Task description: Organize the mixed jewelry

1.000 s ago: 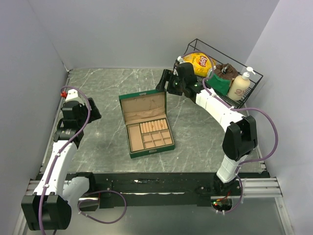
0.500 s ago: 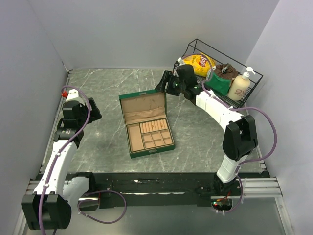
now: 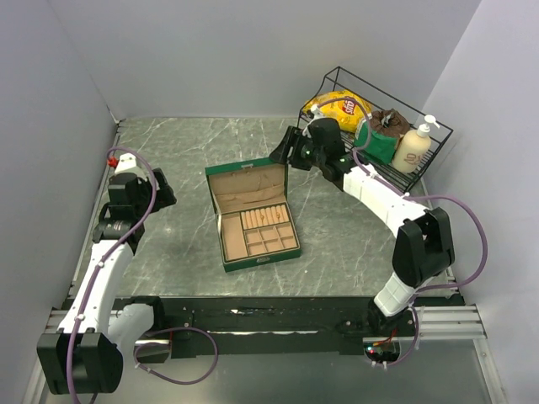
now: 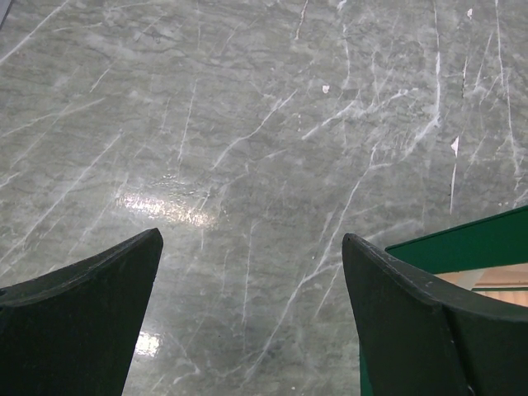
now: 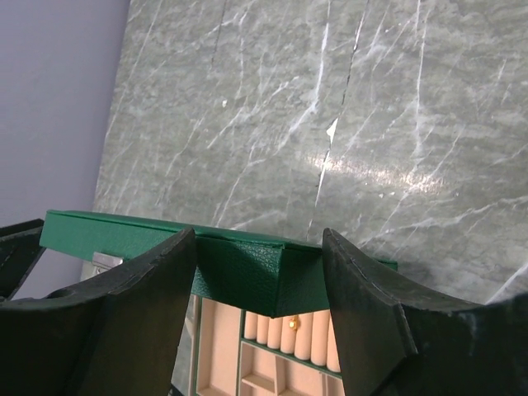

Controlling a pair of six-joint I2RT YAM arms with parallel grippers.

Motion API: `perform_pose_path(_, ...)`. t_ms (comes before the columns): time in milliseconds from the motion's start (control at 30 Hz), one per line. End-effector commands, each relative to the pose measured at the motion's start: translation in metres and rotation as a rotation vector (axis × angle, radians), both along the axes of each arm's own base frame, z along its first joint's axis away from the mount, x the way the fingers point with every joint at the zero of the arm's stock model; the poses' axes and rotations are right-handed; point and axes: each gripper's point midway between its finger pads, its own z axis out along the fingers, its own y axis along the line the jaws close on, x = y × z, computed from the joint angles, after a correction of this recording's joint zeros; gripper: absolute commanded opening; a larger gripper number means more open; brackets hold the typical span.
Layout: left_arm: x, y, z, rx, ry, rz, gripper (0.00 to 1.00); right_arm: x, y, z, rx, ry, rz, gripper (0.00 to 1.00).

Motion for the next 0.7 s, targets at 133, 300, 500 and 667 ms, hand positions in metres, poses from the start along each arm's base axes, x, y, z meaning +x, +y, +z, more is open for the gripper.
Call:
perform_pose_path(133, 0.003, -0.012, 0.039, -0.057, -0.124, -0.036, 0.96, -0.025, -0.014, -0.021, -0.057, 0.072, 0.016, 0.67)
perform_pose_path(300, 0.0, -0.031, 0.065, -0.17, -0.156, -0.087, 0.96, -0.036, -0.016, -0.022, -0.047, 0.077, 0.022, 0.66)
perform_pose_path(500, -0.008, -0.061, 0.092, -0.319, -0.162, -0.192, 0.96, -0.055, -0.022, -0.03, -0.043, 0.092, 0.03, 0.66)
perform_pose_path(667, -0.017, -0.087, 0.095, -0.491, -0.153, -0.266, 0.96, -0.078, -0.026, -0.04, -0.027, 0.118, 0.043, 0.66)
